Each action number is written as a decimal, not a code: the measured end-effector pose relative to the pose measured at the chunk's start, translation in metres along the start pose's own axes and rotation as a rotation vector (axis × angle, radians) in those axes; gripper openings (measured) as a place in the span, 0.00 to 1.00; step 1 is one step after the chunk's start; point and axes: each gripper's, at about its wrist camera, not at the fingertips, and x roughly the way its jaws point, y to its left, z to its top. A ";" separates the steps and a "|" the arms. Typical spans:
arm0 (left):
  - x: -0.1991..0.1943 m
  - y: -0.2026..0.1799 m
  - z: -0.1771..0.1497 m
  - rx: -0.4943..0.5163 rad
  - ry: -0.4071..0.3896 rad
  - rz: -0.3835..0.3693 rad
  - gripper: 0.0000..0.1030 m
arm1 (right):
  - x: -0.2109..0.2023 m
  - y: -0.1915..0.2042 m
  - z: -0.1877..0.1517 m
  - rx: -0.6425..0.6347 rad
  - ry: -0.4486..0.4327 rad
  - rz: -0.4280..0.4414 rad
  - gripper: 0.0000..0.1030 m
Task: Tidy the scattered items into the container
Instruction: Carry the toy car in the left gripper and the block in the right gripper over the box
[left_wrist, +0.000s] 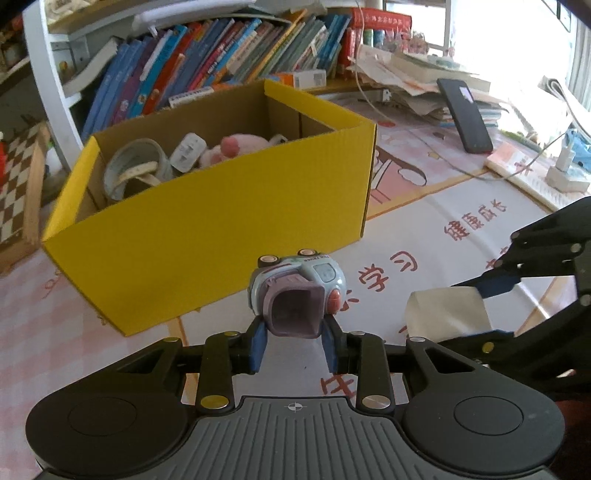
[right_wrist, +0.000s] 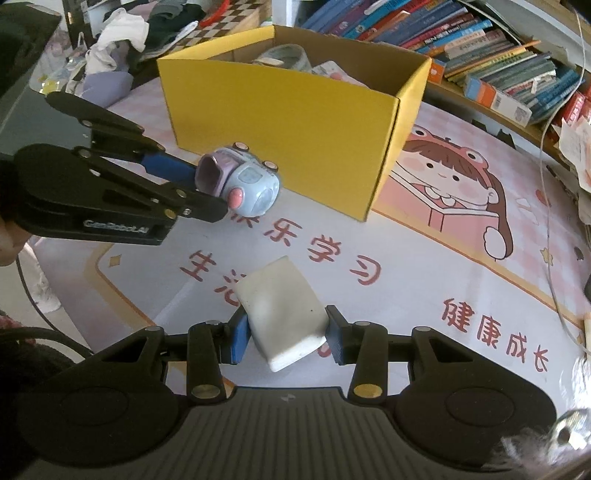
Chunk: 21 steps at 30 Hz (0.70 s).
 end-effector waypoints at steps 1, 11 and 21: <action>-0.003 0.000 -0.001 -0.001 -0.004 0.002 0.29 | -0.001 0.001 0.001 -0.001 -0.004 0.000 0.38; -0.032 0.005 -0.010 -0.030 -0.035 0.026 0.29 | -0.010 0.011 0.010 -0.014 -0.035 0.031 0.38; -0.072 0.013 0.003 -0.039 -0.143 0.059 0.29 | -0.033 0.016 0.036 -0.031 -0.115 0.056 0.38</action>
